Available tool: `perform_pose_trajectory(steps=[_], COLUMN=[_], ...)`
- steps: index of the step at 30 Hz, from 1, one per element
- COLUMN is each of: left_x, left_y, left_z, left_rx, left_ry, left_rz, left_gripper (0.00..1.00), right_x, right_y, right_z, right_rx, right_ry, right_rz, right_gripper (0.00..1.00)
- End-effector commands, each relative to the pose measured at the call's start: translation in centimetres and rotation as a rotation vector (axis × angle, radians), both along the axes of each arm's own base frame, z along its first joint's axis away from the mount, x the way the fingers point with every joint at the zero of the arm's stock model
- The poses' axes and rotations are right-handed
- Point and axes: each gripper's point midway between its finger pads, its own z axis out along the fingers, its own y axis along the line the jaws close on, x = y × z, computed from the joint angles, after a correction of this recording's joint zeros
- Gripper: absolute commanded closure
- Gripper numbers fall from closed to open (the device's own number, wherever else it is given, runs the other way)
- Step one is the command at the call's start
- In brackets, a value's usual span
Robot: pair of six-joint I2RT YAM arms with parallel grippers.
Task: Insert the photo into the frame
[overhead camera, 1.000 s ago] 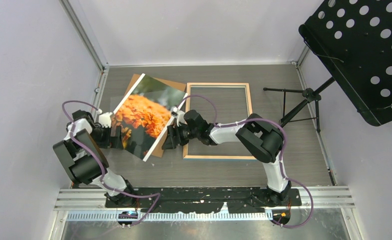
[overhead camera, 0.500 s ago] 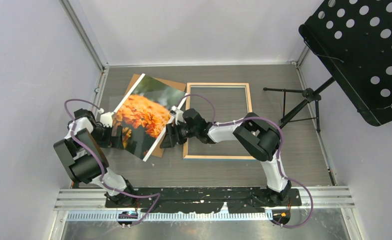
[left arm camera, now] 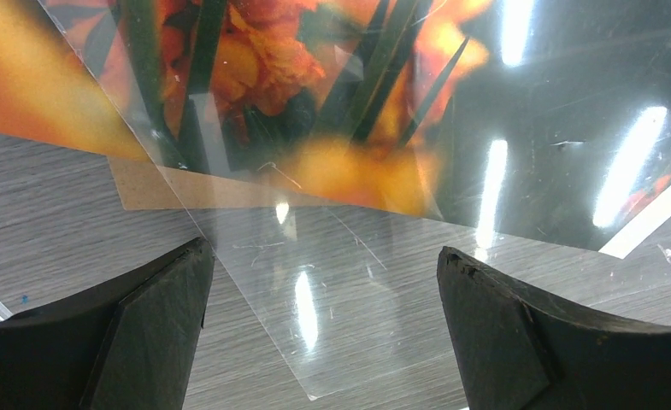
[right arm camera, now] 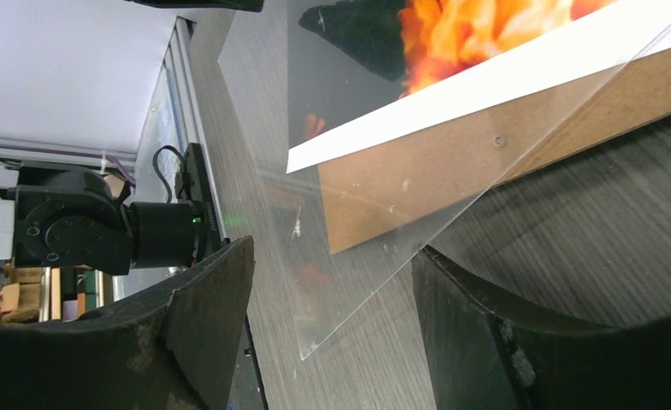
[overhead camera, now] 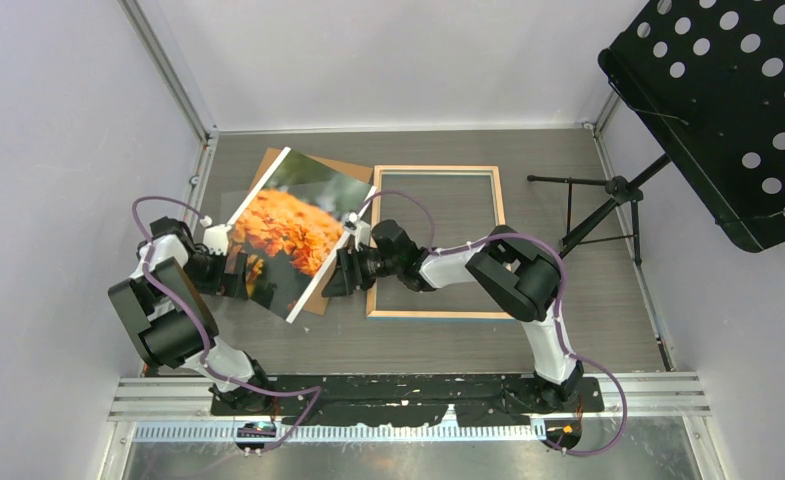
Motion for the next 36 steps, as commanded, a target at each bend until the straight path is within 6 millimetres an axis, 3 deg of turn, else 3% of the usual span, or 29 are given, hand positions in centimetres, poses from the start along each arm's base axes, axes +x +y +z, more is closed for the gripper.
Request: perform_pose_trajectory(steps=[1, 21, 32, 36], left_x=[-0.2, -0.6, -0.9, -1.0], left_y=[-2.0, -2.3, -2.5, -2.5], left_z=[0.3, 0.7, 0.8, 1.0], left_rx=[-0.073, -0.063, -0.057, -0.052], left_ry=[-0.02, -0.028, -0.034, -0.039], left_rz=[-0.047, -0.082, -0.091, -0.093], left_gripper=[0.01, 0.0, 0.0, 0.0], right_x=[-1.1, -2.3, -2.2, -1.7], right_y=[0.5, 0.6, 0.9, 1.0], right_z=[3.8, 6.8, 7.2, 6.5], right_rx=[0.114, 0.263, 0.317, 0.281], right_ry=[-0.028, -0.038, -0.002, 0.009], right_rz=[0.044, 0.096, 0.079, 0.055], right_gripper=[0.27, 0.3, 0.31, 0.32])
